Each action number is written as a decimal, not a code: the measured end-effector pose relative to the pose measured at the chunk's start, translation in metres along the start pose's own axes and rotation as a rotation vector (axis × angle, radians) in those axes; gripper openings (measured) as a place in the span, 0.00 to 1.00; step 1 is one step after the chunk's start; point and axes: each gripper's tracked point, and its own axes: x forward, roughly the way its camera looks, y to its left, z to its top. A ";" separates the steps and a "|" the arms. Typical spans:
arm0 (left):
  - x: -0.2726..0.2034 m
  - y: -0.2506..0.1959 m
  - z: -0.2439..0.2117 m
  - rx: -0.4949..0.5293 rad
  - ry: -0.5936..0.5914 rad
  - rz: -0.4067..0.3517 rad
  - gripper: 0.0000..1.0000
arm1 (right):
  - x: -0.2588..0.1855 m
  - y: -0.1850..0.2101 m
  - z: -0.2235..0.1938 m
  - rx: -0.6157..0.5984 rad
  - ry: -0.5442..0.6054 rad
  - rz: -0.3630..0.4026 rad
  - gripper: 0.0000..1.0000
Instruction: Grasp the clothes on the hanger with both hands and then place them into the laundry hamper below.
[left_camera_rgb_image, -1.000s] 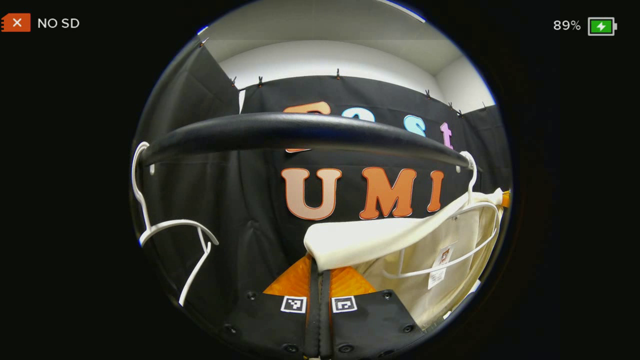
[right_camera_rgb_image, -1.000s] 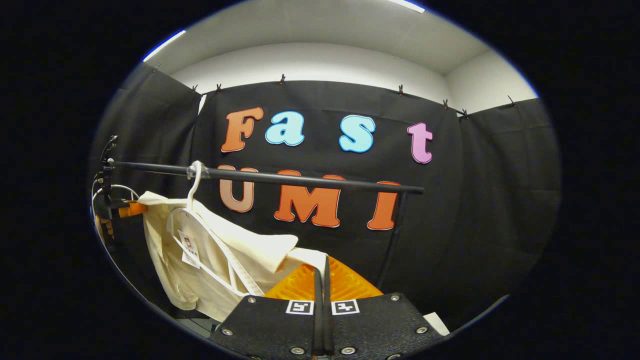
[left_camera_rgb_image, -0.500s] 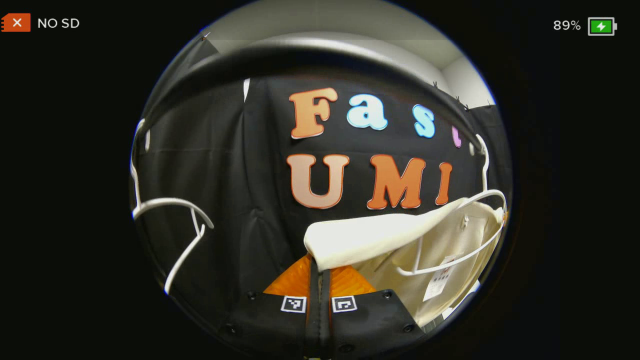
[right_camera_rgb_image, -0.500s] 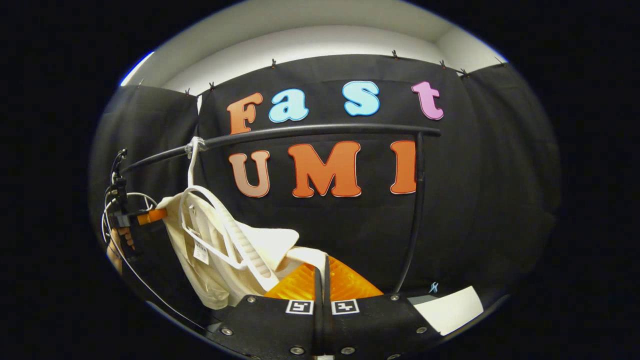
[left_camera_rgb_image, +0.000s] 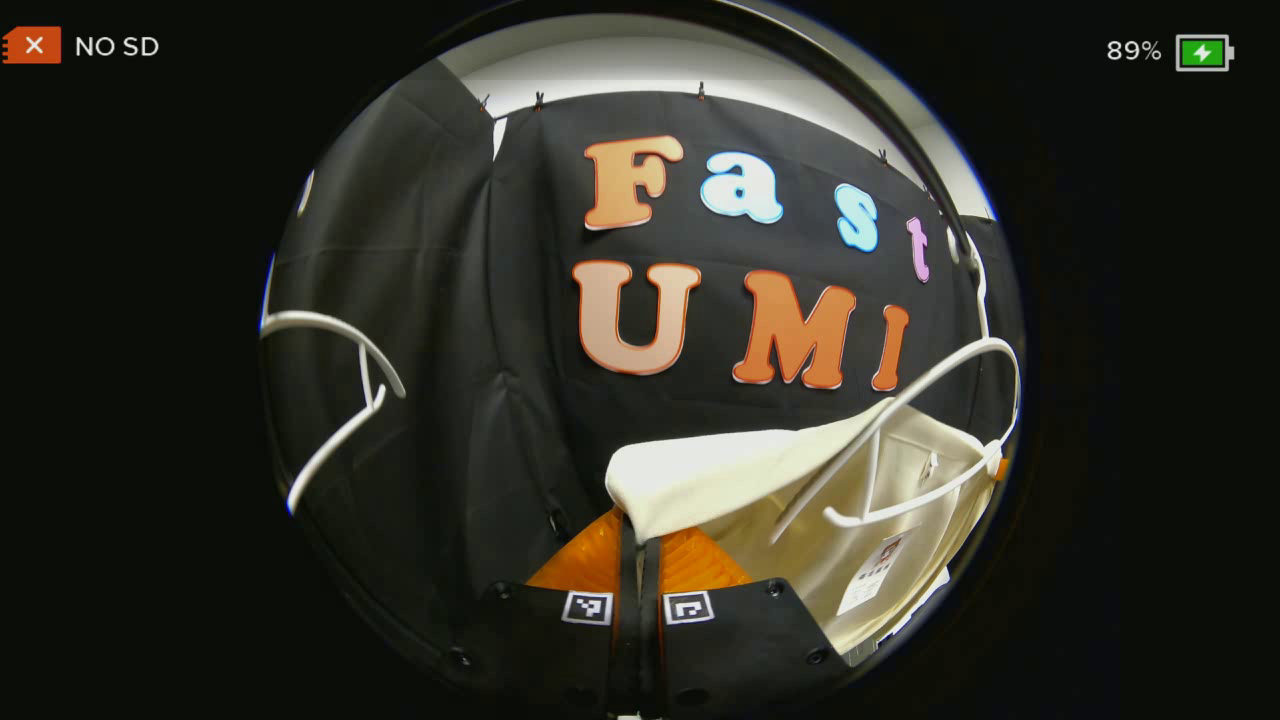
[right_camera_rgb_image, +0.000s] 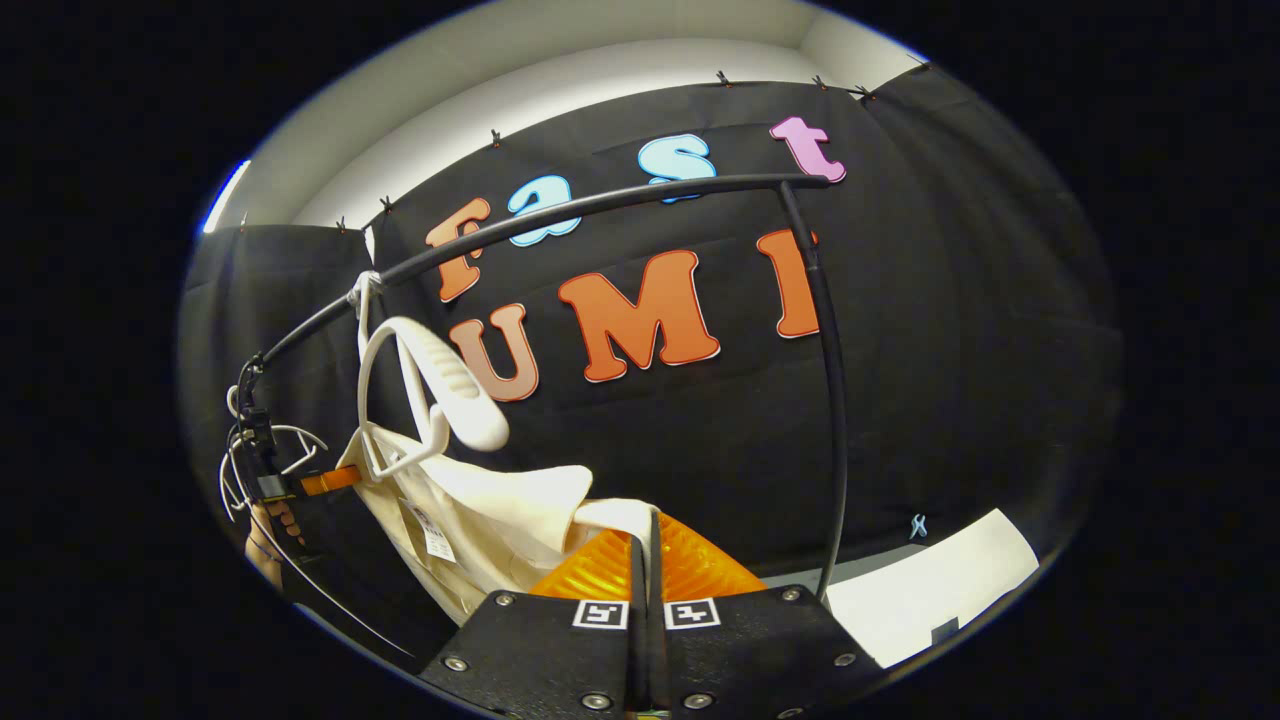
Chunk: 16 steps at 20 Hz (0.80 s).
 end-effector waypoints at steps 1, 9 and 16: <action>-0.003 0.005 -0.007 0.010 0.010 0.010 0.02 | -0.005 0.001 -0.007 0.000 -0.002 -0.004 0.00; -0.025 0.016 -0.055 0.053 0.060 0.044 0.03 | -0.018 0.019 -0.051 -0.058 0.017 -0.059 0.00; -0.055 0.023 -0.100 0.086 0.136 0.015 0.03 | -0.016 0.051 -0.085 -0.106 0.061 -0.074 0.00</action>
